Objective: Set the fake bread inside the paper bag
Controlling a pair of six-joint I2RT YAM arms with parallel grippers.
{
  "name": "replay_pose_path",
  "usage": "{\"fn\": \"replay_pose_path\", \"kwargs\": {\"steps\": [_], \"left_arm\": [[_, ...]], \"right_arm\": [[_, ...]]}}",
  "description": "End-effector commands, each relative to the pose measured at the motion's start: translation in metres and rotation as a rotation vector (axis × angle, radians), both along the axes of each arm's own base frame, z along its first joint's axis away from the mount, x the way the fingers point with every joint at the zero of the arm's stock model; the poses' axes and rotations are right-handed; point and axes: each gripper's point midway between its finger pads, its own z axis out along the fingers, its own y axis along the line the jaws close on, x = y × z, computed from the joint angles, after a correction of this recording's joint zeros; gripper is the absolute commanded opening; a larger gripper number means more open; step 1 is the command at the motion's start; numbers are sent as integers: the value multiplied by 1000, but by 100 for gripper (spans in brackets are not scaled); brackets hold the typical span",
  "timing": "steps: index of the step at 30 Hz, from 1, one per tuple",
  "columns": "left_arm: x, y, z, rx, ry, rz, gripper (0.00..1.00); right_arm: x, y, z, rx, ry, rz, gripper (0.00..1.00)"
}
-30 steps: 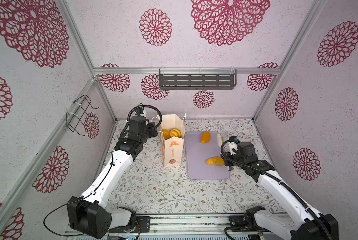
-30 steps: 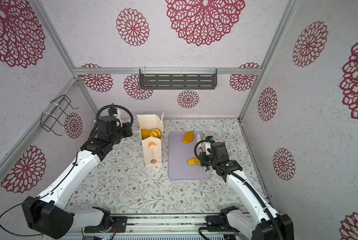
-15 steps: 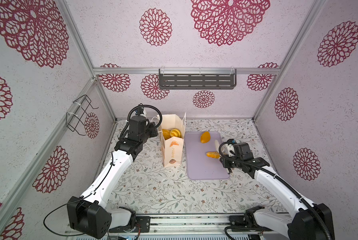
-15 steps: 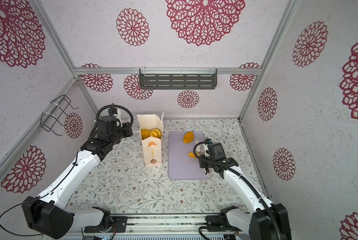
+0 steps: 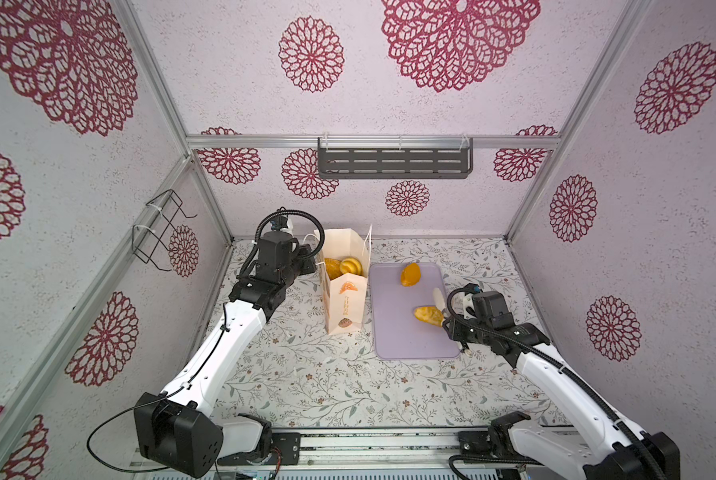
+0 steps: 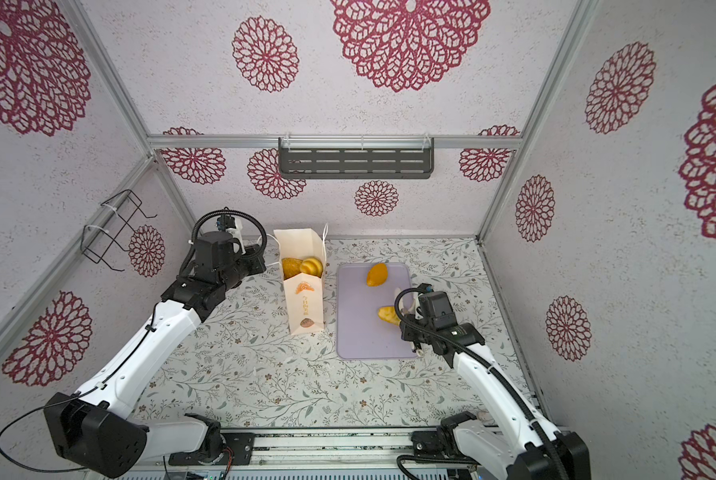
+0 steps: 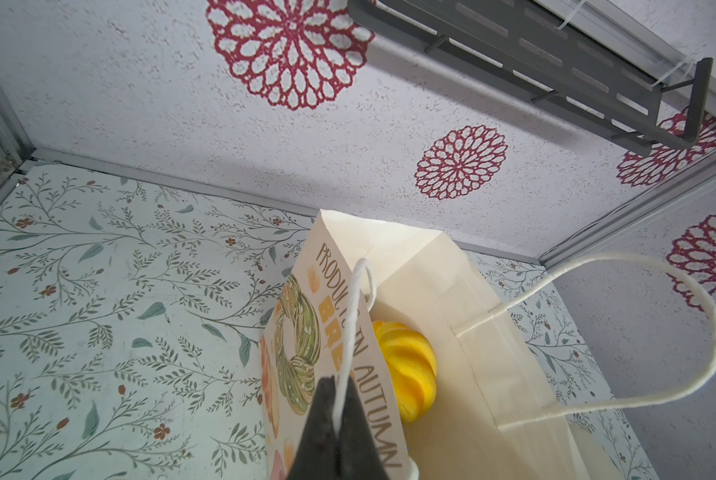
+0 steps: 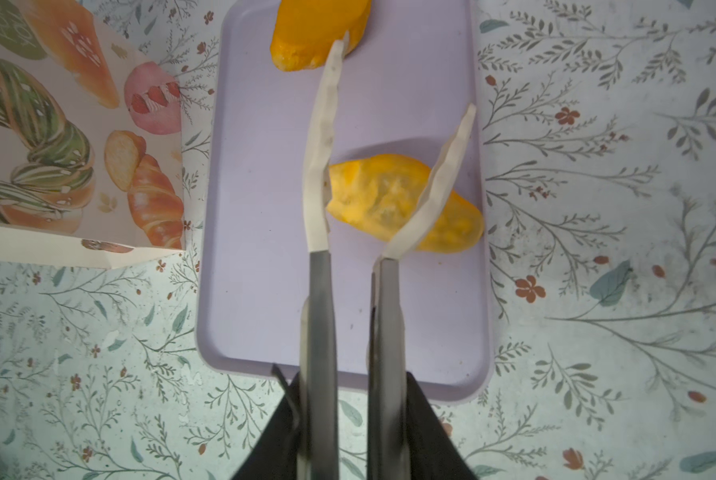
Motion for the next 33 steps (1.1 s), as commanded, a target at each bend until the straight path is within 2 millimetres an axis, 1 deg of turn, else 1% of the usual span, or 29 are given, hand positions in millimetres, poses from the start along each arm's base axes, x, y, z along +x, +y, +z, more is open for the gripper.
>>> {"fn": "replay_pose_path", "kwargs": {"steps": [1,7,13,21,24,28,33], "left_arm": [[-2,-5,5,-1,-17,-22,0],[-2,-6,6,-10,-17,-29,0],[-3,-6,7,-11,-18,-30,0],[-5,-5,12,-13,-30,-28,0],[-5,-6,13,-17,-32,-30,0],[-5,-6,13,-17,-32,-32,0],[-5,-6,14,-18,-35,-31,0]], "right_arm": [[2,10,29,195,-57,-103,35],[-7,11,35,285,6,-181,35],[-15,10,30,332,95,-263,35],[-22,10,32,482,103,-368,36],[-24,10,29,519,110,-394,37],[-26,11,19,547,144,-430,37],[-23,13,11,572,146,-441,38]]}}
